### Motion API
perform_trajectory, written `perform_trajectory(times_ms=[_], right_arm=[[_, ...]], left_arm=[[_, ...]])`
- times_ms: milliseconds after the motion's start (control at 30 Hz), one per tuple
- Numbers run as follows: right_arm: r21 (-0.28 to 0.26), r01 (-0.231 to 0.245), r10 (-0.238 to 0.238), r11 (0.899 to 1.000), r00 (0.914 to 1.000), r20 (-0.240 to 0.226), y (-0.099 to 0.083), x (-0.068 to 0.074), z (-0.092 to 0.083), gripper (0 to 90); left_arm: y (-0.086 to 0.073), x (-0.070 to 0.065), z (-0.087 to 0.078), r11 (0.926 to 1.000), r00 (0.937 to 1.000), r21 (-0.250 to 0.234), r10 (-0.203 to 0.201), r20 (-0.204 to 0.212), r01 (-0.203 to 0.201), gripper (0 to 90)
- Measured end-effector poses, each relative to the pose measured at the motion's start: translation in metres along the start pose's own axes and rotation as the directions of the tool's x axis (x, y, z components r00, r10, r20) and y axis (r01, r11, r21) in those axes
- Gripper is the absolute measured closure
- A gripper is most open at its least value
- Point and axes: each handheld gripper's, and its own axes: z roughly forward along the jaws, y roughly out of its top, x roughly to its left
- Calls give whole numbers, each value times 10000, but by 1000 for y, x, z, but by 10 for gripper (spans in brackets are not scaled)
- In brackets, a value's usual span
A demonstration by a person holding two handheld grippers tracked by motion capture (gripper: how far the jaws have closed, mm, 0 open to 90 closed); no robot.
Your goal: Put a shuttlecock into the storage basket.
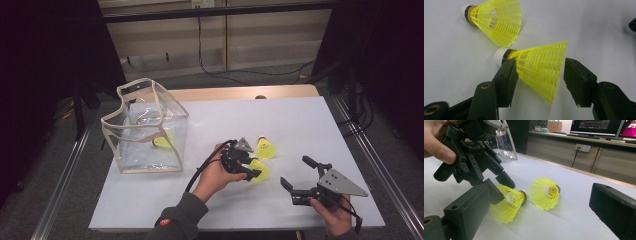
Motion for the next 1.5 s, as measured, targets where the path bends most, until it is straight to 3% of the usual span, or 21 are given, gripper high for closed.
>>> perform_trajectory(times_ms=[100,300,400,500,600,900,1500], right_arm=[[-15,34,-34,10000,10000,-15,0,0,0,30],[-19,52,-52,10000,10000,1,0,0,0,30],[-21,49,-49,10000,10000,-11,0,0,0,30],[-40,59,-59,10000,10000,-21,0,0,0,30],[-30,60,-60,10000,10000,-6,0,0,0,30],[-40,62,-62,10000,10000,-18,0,0,0,30],[20,37,-37,10000,10000,-18,1,1,2,30]], left_arm=[[-1,0,1,10000,10000,-34,-68,-40,68,495],[-5,3,-7,9990,9987,-323,-321,-403,308,669],[-7,8,-15,9980,9959,-398,-519,-740,490,784],[-12,16,-23,9947,9921,-434,-960,-808,927,885],[-15,22,-31,9918,9883,-449,-1235,-892,1199,900],[-16,27,-47,9851,9848,-561,-1654,-533,1624,900],[-8,31,-74,9748,9760,-498,-2177,42,2176,900]])
